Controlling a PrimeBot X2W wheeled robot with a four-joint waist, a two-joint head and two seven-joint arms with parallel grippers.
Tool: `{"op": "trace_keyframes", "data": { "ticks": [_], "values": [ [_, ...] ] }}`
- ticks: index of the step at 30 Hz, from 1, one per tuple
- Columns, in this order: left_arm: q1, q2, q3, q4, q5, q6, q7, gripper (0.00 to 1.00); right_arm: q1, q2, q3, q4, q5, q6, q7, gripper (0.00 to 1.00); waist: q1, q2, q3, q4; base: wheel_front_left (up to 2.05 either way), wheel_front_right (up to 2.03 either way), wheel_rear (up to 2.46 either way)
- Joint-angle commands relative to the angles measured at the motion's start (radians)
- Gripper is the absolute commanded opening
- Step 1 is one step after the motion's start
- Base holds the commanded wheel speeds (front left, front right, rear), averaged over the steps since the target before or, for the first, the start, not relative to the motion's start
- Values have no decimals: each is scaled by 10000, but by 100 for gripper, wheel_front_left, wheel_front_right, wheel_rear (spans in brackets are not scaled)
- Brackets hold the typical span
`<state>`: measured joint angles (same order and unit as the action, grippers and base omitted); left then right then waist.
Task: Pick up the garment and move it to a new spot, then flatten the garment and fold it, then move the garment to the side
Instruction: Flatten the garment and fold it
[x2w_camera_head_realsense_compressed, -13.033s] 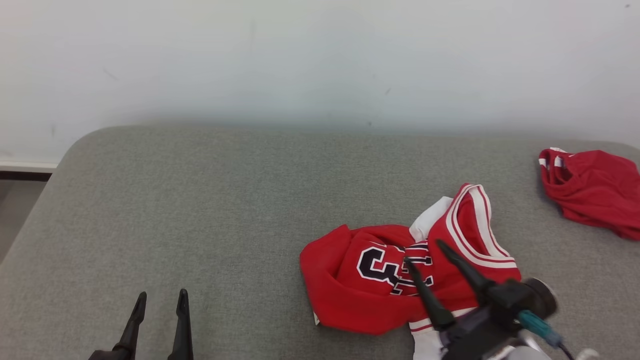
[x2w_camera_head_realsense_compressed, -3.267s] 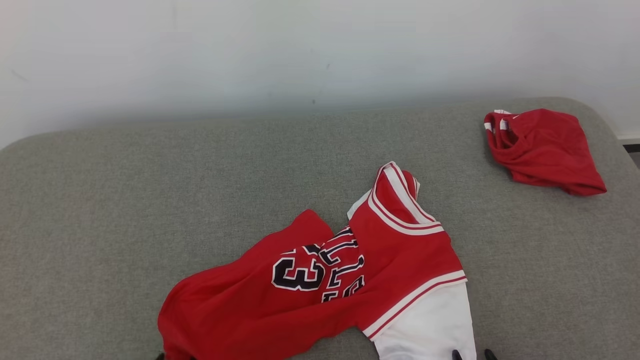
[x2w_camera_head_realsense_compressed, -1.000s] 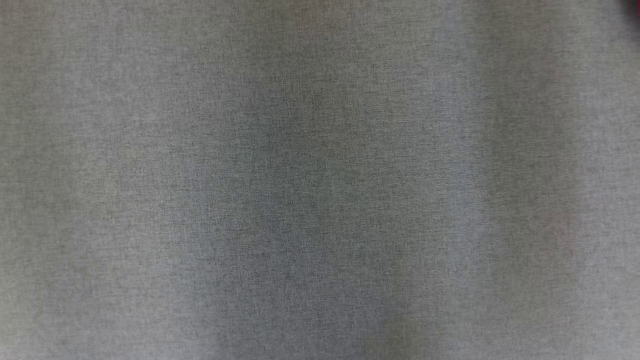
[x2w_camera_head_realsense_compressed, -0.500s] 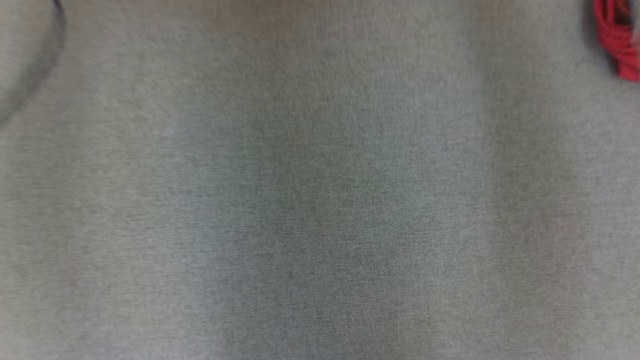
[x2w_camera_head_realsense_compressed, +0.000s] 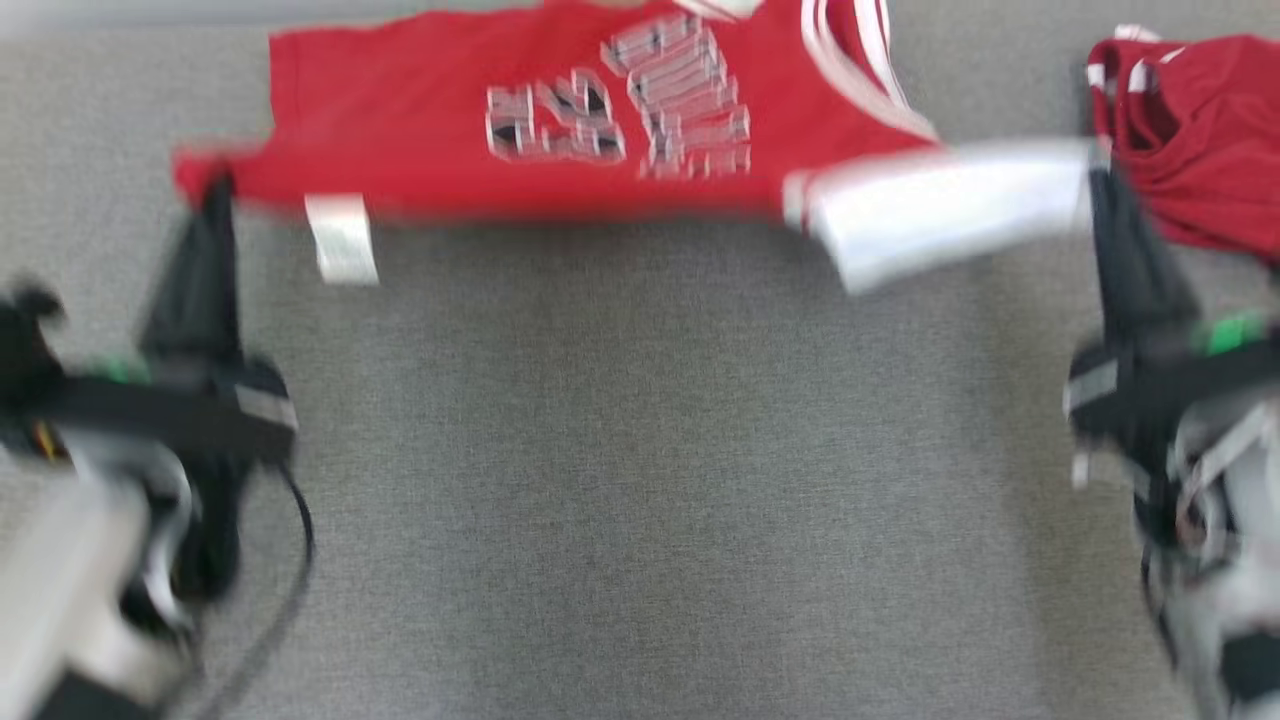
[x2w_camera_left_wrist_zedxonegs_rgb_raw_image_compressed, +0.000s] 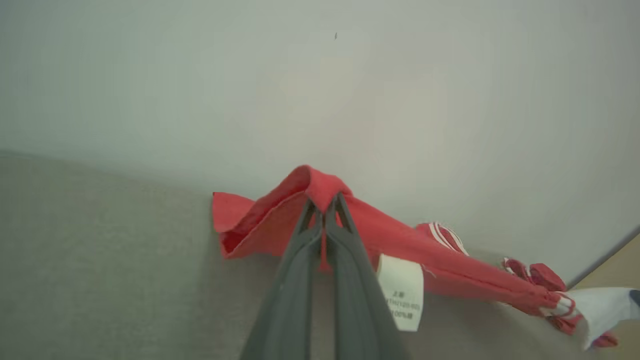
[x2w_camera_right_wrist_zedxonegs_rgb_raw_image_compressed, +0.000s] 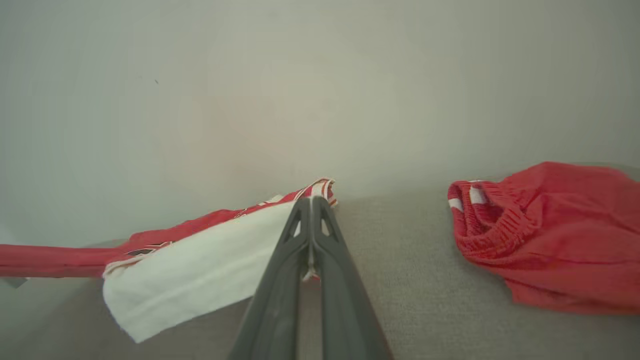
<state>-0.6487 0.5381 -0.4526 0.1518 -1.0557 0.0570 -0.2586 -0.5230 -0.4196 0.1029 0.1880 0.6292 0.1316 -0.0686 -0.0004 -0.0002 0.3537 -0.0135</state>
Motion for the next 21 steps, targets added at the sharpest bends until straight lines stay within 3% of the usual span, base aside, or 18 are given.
{"op": "trace_keyframes", "data": {
  "ticks": [1,5,10,21],
  "values": [
    [652,-46,80,-316,-90,152,-51,0,704,309,-408,-508,-177,-24,131,0,4,2,-199,-61,0,0,0],
    [2204,-163,356,-861,61,510,-77,0,2690,1266,-1360,-1874,-580,-24,834,0,4,2,-369,-138,0,0,0],
    [3884,-736,921,-746,257,506,-72,0,4639,2189,-2107,-2872,-1097,-24,1486,0,4,2,-750,-227,0,0,0],
    [6905,-2198,2391,-4,924,147,-76,0,7537,3148,-2649,-3824,-1059,-26,2426,0,4,2,-1892,-292,0,0,0]
  ]
}}
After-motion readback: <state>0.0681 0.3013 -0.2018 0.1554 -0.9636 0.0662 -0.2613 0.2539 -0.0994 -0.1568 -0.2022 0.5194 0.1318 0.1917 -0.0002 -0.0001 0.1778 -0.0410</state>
